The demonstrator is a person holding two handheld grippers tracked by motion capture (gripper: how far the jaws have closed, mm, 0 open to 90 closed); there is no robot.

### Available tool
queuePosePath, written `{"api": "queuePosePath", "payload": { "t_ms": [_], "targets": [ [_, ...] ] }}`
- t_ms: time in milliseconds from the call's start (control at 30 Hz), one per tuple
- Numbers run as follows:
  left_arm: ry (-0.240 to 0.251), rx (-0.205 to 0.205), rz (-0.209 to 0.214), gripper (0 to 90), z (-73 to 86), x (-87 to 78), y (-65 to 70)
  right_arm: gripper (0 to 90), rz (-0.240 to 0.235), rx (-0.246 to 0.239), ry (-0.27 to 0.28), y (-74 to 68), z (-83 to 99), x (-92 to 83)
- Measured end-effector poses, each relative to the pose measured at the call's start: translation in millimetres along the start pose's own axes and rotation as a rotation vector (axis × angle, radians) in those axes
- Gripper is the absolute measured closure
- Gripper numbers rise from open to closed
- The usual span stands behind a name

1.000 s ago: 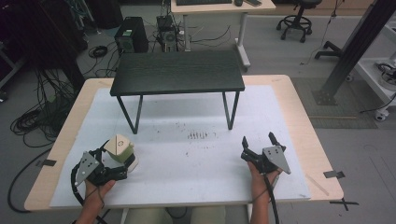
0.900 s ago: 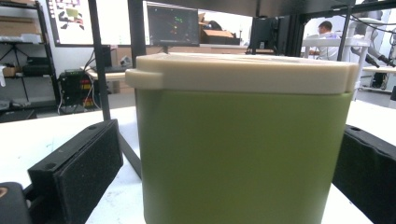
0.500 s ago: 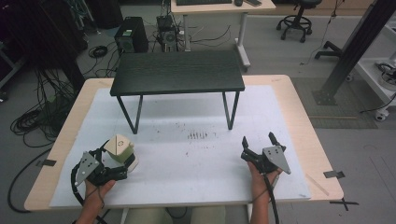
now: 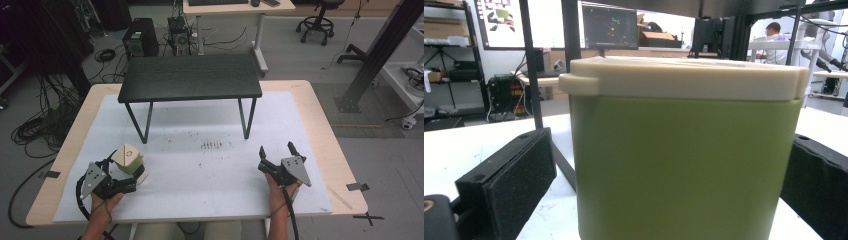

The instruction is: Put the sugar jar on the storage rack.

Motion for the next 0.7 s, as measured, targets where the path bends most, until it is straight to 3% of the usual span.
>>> {"api": "queuePosePath", "payload": {
  "t_ms": [400, 700],
  "targets": [
    [-0.003, -0.002, -0.007, 6.2, 0.1, 0.3, -0.4, 5.7, 0.0, 0.002, 0.0, 0.1, 0.0, 0.0],
    [-0.006, 0.003, 0.006, 26.7, 0.2, 0.5, 0.5, 5.8, 0.0, 0.003, 0.002, 0.2, -0.1, -0.2]
  ]
}}
Point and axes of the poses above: each handheld gripper's, and its own axes: x roughly forward along the jaws, z roughly out of its underside, y roughly to its right, the point moved 8 cm from there along x, roughly forward along the jaws, and after that the axes turned 2 degrees about -y, right-handed, at the moved point
